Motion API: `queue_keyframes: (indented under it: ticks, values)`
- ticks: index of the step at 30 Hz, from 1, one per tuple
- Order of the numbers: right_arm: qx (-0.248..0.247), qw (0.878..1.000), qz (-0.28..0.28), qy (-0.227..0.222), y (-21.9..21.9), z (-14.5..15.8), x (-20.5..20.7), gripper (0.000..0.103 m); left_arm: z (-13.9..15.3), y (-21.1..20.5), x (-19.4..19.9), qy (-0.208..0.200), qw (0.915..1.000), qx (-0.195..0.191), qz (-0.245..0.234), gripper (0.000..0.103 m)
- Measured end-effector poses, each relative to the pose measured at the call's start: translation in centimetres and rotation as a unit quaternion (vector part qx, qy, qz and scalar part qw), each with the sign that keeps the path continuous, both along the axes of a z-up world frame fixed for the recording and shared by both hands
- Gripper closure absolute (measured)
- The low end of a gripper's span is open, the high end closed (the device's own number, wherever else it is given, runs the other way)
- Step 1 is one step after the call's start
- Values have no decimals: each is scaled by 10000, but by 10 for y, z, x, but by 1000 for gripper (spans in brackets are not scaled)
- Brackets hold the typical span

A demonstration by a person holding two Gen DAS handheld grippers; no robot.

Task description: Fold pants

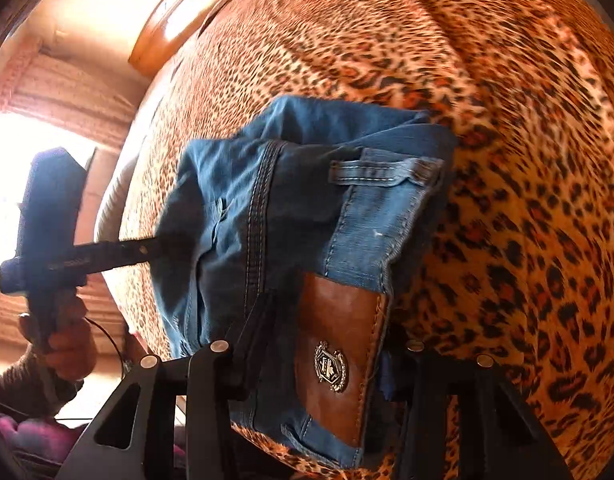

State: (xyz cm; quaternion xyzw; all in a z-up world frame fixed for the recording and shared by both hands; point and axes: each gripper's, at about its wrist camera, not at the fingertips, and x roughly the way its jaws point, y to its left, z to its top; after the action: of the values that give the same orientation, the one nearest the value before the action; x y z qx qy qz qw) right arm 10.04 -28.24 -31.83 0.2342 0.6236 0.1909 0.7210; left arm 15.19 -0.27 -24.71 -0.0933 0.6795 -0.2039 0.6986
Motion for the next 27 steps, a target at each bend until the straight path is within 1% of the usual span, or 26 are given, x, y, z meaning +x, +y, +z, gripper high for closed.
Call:
queue_keyframes:
  ticks: [2, 3, 5, 6, 7, 8, 9, 10, 11, 12, 13, 14, 15, 16, 17, 18, 21, 24, 26, 27]
  values:
    - [118, 9999, -47, -65, 4, 5, 9, 57, 10, 3, 12, -145, 9998, 42, 102, 83]
    - [127, 9997, -37, -189, 9, 11, 18, 57, 17, 1, 14, -203, 9997, 32, 157, 83]
    - [178, 9989, -44, -430, 17, 25, 36, 56, 34, 11, 31, -495, 9982, -31, 339, 83]
    - [220, 9980, -60, -584, 19, 33, 46, 55, 43, 16, 40, -678, 9968, -18, 417, 81]
    - [229, 9967, -73, -774, 21, 42, 55, 52, 48, 19, 46, -802, 9956, 76, 480, 72]
    - [138, 9955, -99, -928, 24, 48, 65, 47, 52, 23, 53, -917, 9937, 310, 569, 68]
    - [-88, 9948, -124, -1006, 25, 50, 72, 35, 54, 27, 61, -1113, 9886, 727, 713, 67]
    - [-756, 9920, -226, -985, 27, 50, 82, 29, 54, 31, 64, -1242, 9839, 1014, 789, 67]
    - [-1438, 9853, -296, -872, 29, 47, 90, 25, 54, 36, 65, -1331, 9798, 1242, 827, 67]
    - [-1731, 9816, -299, -754, 30, 45, 94, 25, 52, 39, 63, -1360, 9776, 1364, 847, 67]
    - [-1700, 9826, -293, -696, 29, 43, 95, 25, 49, 45, 59, -1371, 9766, 1399, 892, 66]
    - [-1576, 9846, -307, -686, 29, 43, 93, 25, 44, 40, 56, -1388, 9755, 1425, 935, 65]
    - [-1523, 9853, -321, -705, 32, 44, 91, 23, 39, 43, 49, -1421, 9735, 1503, 978, 59]
    - [-1583, 9843, -318, -718, 34, 45, 88, 20, 35, 42, 44, -1420, 9719, 1598, 990, 53]
    - [-1708, 9822, -325, -715, 36, 47, 83, 14, 31, 40, 39, -1413, 9704, 1682, 1006, 50]
    - [-1810, 9803, -349, -704, 38, 47, 78, 9, 28, 37, 38, -1419, 9691, 1731, 1035, 49]
    - [-2111, 9737, -477, -710, 43, 46, 63, 3, 23, 31, 26, -1464, 9659, 1770, 1197, 49]
    - [-2432, 9643, -627, -839, 47, 54, 49, 1, 23, 32, 14, -1578, 9627, 1780, 1292, 48]
    - [-2552, 9598, -694, -946, 52, 60, 41, 1, 23, 29, 6, -1649, 9618, 1775, 1274, 47]
    - [-2675, 9555, -735, -1002, 53, 63, 35, 1, 23, 26, 1, -1682, 9618, 1769, 1242, 46]
